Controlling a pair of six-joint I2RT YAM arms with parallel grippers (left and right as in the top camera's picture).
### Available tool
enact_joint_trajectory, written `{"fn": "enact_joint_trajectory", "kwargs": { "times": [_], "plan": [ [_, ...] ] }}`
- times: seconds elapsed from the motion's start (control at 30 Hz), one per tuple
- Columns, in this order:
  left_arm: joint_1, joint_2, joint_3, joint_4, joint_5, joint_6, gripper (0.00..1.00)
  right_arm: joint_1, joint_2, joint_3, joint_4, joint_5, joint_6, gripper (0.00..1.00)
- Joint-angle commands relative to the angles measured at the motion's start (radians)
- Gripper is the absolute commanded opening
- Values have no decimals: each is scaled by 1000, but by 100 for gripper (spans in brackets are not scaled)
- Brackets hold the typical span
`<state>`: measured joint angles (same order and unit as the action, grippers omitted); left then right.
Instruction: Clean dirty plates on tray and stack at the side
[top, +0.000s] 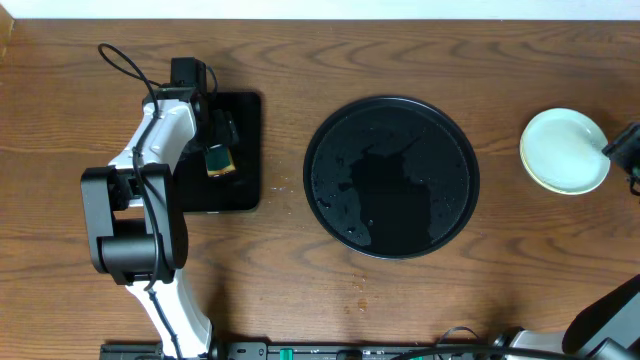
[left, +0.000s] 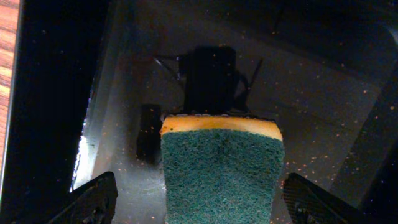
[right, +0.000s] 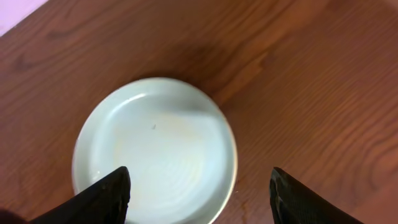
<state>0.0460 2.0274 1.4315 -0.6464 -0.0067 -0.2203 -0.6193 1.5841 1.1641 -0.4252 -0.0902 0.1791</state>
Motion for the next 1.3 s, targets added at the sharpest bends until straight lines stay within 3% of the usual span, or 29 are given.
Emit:
{"fn": "enact_joint_trajectory", "kwargs": {
  "times": [0.0, 0.23, 0.33, 0.4, 0.47, 0.8, 1.27],
  "plan": [
    [6, 0, -4, 0, -9, 8, 86, 6, 13, 11, -3, -110, -6, 68],
    [6, 0, -4, 0, -9, 9, 86, 116, 13, 11, -64, -262, -201, 62],
    [6, 0, -4, 0, -9, 9, 86, 221, 13, 11, -74, -306, -301, 66],
    [6, 0, -4, 0, -9, 8, 86, 291, 13, 11, -82, -300, -356, 74],
    [6, 0, -4, 0, -9, 9, 86, 373, 13, 11, -87, -299, -383, 99],
    [6, 0, -4, 0, -9, 8, 86, 570, 13, 11, -88, -303, -383, 99],
    [6, 0, -4, 0, -9, 9, 86, 591, 13, 11, -88, -303, -382, 99]
  ]
}}
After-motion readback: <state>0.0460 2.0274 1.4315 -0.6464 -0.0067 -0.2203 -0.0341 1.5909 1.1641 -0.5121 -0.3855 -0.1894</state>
